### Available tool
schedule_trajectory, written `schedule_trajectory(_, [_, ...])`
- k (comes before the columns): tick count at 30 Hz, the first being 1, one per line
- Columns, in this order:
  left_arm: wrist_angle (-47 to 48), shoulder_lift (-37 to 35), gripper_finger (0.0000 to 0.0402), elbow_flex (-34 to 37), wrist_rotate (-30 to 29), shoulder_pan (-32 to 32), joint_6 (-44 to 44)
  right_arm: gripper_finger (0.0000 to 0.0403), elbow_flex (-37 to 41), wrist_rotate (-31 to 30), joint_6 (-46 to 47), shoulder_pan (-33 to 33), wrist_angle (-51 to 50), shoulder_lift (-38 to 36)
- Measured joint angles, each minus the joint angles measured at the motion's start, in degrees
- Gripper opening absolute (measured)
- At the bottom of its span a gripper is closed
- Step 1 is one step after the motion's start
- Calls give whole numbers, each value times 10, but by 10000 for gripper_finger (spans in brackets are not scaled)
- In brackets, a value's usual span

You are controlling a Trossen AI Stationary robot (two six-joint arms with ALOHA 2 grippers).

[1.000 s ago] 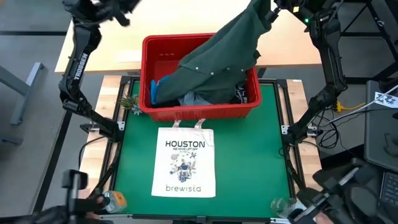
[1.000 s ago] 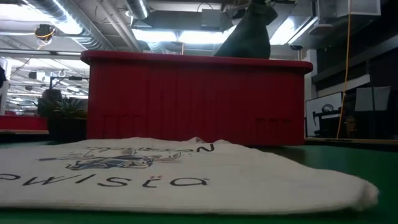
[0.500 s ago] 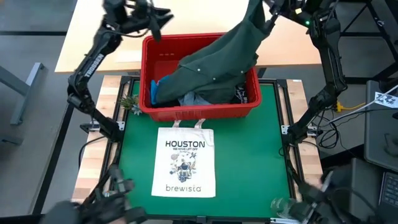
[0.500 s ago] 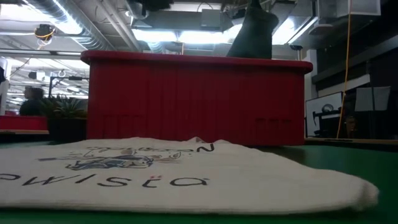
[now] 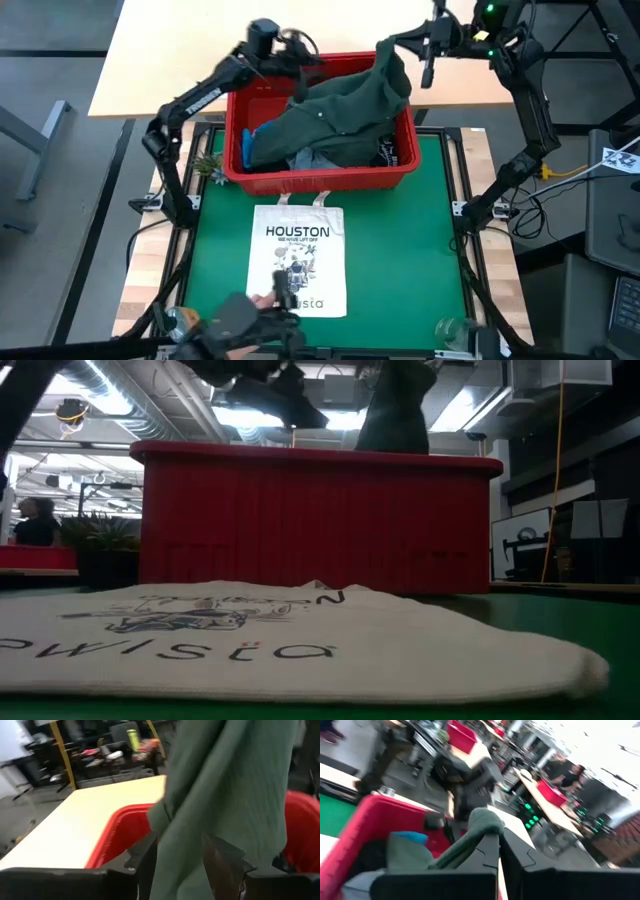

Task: Fold Laundry from Bin
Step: Fold the green t-shirt

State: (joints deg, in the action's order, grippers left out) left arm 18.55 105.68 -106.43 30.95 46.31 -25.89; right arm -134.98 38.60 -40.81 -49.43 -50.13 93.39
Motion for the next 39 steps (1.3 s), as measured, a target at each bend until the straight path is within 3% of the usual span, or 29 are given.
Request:
schedule_trajectory(6, [-12,23,148,0,-21,-36,-105,3,0,-1,3,56,-4,-9])
schedule_trajectory(10, [-12,27,148,0,-49,-53,-111,3,0,-8,0,89,-10,-11])
schedule_trajectory(20, [0,27,148,0,-51,-55,-138,3,0,-22,0,133,-11,-11])
schedule_trajectory(24, [4,27,145,0,-84,-48,-139,3,0,-22,0,140,-11,-11])
schedule_trajectory(28, [22,27,105,0,-75,-39,-139,3,0,-22,1,138,-11,-11])
schedule_trajectory(33, [33,27,16,0,-58,-41,-138,3,0,-22,1,138,-10,-11])
schedule_trajectory(35, [33,27,8,0,-69,-44,-137,3,0,-22,1,138,-10,-11])
schedule_trajectory(39, [33,27,30,0,-135,-52,-137,3,0,-22,1,138,-10,-11])
